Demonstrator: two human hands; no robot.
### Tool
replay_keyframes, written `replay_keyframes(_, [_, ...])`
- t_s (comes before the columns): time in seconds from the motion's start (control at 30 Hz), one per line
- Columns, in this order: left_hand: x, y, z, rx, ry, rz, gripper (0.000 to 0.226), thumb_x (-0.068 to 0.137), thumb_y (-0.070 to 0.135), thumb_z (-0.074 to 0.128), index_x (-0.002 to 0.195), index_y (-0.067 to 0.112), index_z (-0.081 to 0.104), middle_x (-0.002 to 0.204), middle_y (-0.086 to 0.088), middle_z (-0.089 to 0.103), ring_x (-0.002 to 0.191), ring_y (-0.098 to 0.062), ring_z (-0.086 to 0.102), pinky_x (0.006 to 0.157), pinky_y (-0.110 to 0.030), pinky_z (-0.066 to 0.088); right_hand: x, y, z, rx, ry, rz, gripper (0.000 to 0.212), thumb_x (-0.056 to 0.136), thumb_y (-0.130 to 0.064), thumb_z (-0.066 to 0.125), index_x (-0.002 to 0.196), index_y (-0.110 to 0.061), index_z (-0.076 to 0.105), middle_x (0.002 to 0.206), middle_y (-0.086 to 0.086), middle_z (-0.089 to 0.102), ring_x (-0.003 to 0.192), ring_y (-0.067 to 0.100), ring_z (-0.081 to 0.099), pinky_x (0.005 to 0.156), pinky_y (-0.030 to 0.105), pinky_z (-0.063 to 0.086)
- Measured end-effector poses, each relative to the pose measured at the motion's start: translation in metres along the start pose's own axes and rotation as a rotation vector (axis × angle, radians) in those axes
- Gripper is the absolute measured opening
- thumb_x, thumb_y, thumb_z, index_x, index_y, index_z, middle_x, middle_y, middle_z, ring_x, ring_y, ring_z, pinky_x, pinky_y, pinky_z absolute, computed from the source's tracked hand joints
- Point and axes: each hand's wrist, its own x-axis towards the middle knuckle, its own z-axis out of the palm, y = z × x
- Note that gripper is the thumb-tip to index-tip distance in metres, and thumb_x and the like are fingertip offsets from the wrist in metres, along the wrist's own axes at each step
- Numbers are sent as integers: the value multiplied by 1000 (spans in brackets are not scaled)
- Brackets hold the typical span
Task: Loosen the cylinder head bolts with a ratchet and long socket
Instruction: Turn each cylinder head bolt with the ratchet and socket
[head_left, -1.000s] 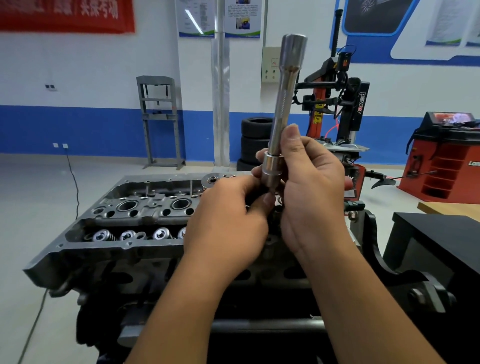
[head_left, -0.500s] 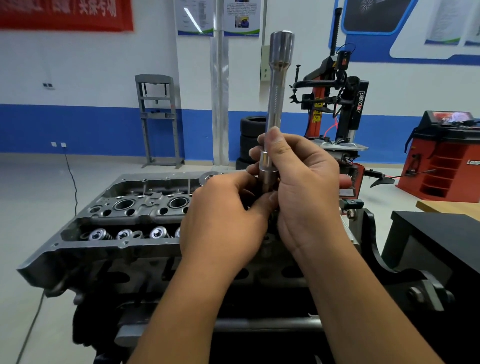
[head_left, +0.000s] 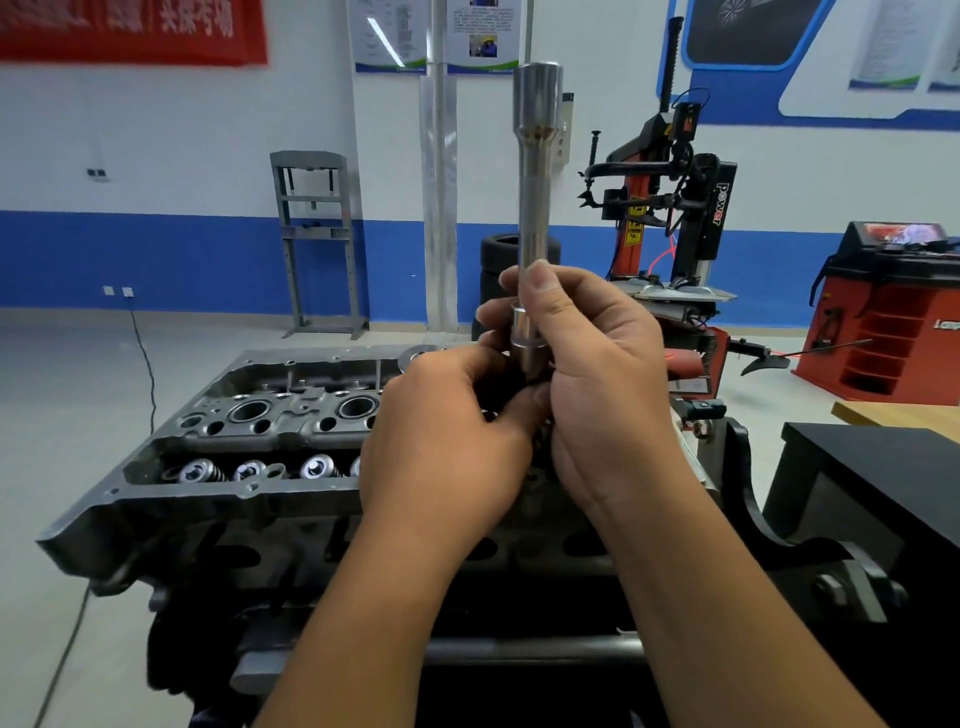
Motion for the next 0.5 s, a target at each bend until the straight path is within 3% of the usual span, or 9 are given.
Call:
replay_keyframes(0.17, [0,0,0,8,-1,-11,33,72,57,64,100,46,76,91,24,77,92,-6,73,83,-43,61,1,2,-1,-50,85,-77,12,84,-31,79,84,-21,72,77,5,70,66,18,65,65,30,56])
replay_keyframes(0.37, [1,4,-5,-55,-158,-2,37,80,51,59,109,37,77,95,17,78,92,-14,75,84,-50,61,2,2,-1,-49,31,-68,11,90,-33,71,80,-27,73,77,1,71,72,16,66,71,32,55])
replay_keyframes(0.5, [1,1,-3,-62,-86,0,29,78,48,64,102,38,77,93,19,78,94,-13,75,83,-51,61,1,2,0,-8,-11,-20,16,93,-33,64,85,-22,73,78,5,73,76,19,67,75,38,54])
